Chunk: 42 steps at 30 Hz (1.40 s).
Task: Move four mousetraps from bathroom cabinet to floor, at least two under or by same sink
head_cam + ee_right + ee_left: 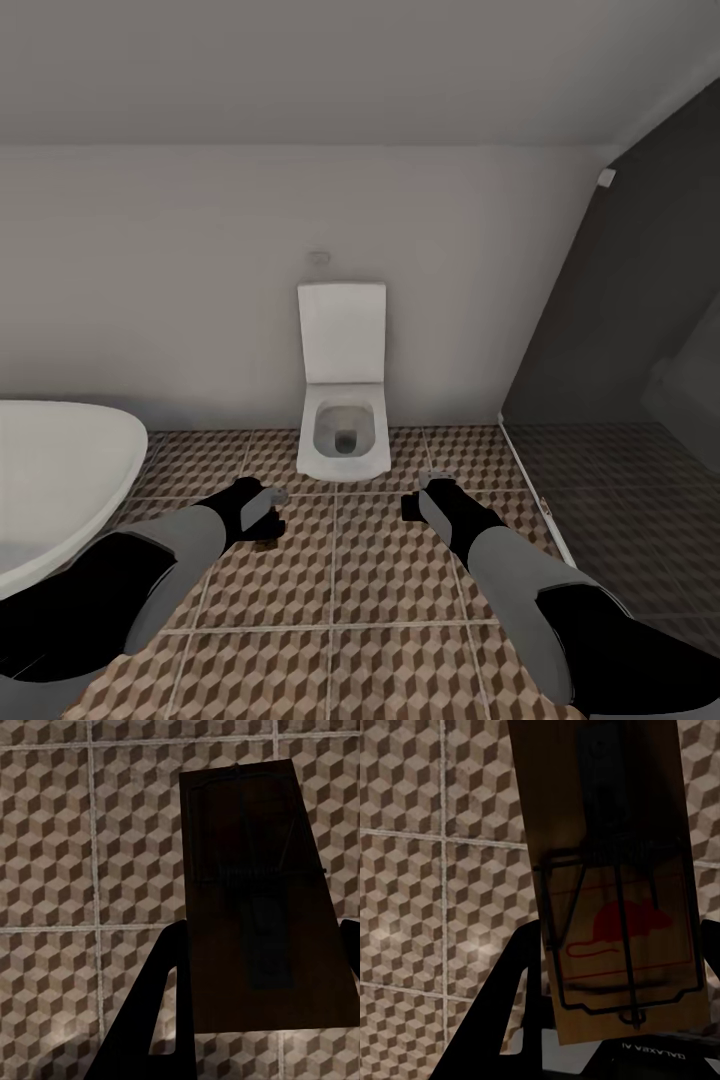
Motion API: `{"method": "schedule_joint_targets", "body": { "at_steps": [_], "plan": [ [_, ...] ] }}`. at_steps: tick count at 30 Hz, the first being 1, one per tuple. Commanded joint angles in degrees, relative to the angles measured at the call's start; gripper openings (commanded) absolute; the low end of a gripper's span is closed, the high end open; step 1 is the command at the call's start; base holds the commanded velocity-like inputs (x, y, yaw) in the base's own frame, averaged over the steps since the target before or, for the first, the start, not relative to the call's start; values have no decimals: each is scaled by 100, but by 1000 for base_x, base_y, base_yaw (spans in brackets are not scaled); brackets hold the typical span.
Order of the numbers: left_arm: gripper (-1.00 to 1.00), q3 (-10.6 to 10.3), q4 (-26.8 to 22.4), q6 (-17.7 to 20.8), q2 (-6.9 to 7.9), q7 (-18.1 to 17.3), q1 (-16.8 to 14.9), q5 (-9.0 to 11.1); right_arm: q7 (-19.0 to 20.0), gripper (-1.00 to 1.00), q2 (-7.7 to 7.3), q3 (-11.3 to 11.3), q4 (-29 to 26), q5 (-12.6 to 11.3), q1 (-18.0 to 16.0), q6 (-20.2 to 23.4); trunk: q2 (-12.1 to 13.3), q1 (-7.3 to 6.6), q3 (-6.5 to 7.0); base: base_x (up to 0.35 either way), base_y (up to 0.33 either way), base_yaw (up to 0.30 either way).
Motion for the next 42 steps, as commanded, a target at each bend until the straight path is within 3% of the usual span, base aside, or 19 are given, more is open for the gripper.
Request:
{"method": "schedule_joint_targets", "body": {
  "at_steps": [1,42],
  "plan": [
    [-100,-34,8,11,-3,30,-7,47,-49,-100,0,44,-7,-62,-3,24,-47,23,-25,0,0,0],
    [-100,-34,26,11,-102,26,-7,47,-49,-100,0,52,-7,-62,-3,17,-1691,924,-761,0,0,0]
  ]
}}
